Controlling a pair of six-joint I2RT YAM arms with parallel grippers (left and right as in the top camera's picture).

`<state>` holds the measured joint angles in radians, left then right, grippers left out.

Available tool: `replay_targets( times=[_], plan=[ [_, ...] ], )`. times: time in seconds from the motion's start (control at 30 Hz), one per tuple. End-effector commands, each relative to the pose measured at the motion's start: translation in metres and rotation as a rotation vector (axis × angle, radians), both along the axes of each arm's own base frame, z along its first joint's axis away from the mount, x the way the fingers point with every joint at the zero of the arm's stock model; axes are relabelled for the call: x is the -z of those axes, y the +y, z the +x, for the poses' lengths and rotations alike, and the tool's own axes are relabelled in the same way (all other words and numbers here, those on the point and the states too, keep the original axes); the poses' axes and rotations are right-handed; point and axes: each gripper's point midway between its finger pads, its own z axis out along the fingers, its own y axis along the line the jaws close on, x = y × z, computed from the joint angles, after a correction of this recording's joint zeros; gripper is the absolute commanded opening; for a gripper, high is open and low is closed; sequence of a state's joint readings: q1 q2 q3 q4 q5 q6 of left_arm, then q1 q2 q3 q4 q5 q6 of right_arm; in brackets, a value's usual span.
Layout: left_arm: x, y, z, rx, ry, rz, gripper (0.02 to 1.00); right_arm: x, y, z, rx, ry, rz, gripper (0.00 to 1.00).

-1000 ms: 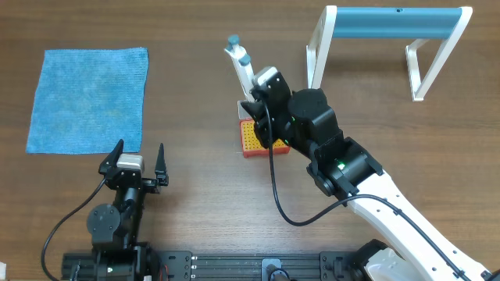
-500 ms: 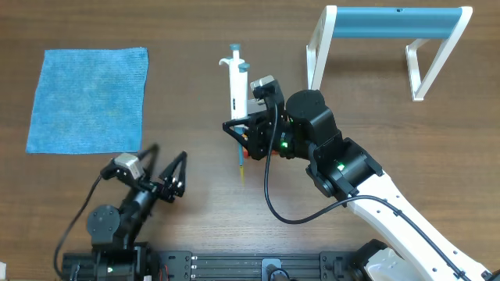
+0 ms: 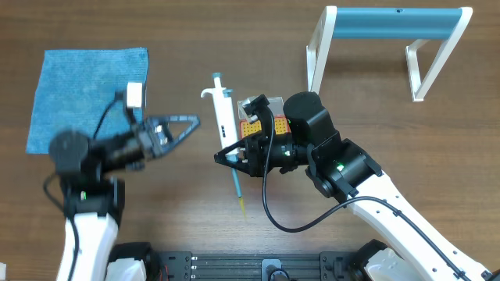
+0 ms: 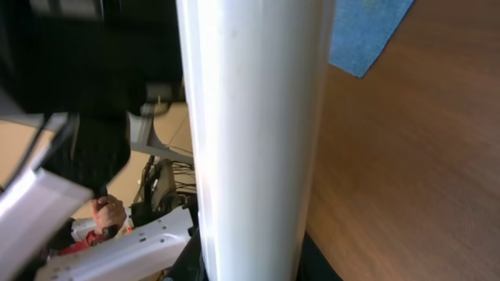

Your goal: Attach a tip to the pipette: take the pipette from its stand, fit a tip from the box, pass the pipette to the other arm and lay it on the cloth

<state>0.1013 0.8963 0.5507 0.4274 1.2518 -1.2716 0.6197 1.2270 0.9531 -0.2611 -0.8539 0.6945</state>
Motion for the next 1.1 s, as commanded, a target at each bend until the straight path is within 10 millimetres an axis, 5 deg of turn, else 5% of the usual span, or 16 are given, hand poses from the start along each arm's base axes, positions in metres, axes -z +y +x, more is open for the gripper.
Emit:
replay_targets(
  times=[0.03,0.2,0.33,0.4,0.57,0.63,0.67,0.7,0.73,0.83,0.9,0.93,0.97,1.03,1.07,1.1],
  plan=[
    [-0.021,-0.023,0.017,0.214,-0.132,0.045,0.836,-0.019,0.004,0.001,-0.029,-0.083,0.055,0.080],
    [-0.017,-0.053,0.021,0.267,-0.143,0.034,0.838,-0.019,0.004,0.001,-0.029,-0.086,0.057,0.075],
    [-0.017,-0.052,0.027,0.238,-0.155,0.036,0.838,-0.021,0.005,-0.003,-0.050,-0.083,0.067,0.075],
    [-0.016,-0.052,0.029,0.229,-0.156,0.038,0.590,-0.023,0.006,-0.008,-0.078,-0.074,0.081,0.075],
    [-0.015,-0.051,0.032,0.218,-0.153,0.037,0.584,-0.038,0.009,-0.014,-0.133,-0.118,0.142,0.073],
    [-0.015,-0.051,0.033,0.210,-0.152,0.037,0.027,-0.038,0.009,-0.013,-0.130,-0.122,0.142,0.080],
    [-0.015,-0.051,0.034,0.206,-0.152,0.036,0.027,-0.038,0.009,-0.013,-0.130,-0.121,0.142,0.075],
    [-0.015,-0.051,0.035,0.197,-0.151,0.036,0.029,-0.038,0.009,-0.013,-0.130,-0.120,0.142,0.371],
    [-0.015,-0.051,0.035,0.196,-0.149,0.035,0.027,-0.038,0.009,-0.013,-0.130,-0.120,0.142,0.812],
    [-0.008,-0.047,0.042,0.163,-0.116,0.042,0.027,-0.014,-0.001,-0.009,-0.091,-0.070,0.055,0.820],
    [0.047,-0.027,0.060,0.059,0.023,0.148,0.027,0.070,-0.058,0.012,0.179,0.093,-0.353,0.825],
    [0.113,0.010,0.076,-0.131,0.210,0.325,0.027,0.110,-0.115,0.016,0.345,0.174,-0.624,0.822],
    [0.154,0.045,0.074,-0.236,0.371,0.447,0.027,0.123,-0.146,0.013,0.414,0.237,-0.731,0.825],
    [0.174,0.090,0.063,-0.247,0.504,0.570,0.027,0.129,-0.174,0.004,0.461,0.347,-0.775,0.825],
    [0.176,0.148,0.055,-0.254,0.665,0.809,0.027,0.130,-0.181,0.005,0.479,0.363,-0.780,0.825],
    [0.172,0.173,0.054,-0.251,0.734,0.914,0.027,0.129,-0.181,0.007,0.483,0.353,-0.774,0.825]
  ],
)
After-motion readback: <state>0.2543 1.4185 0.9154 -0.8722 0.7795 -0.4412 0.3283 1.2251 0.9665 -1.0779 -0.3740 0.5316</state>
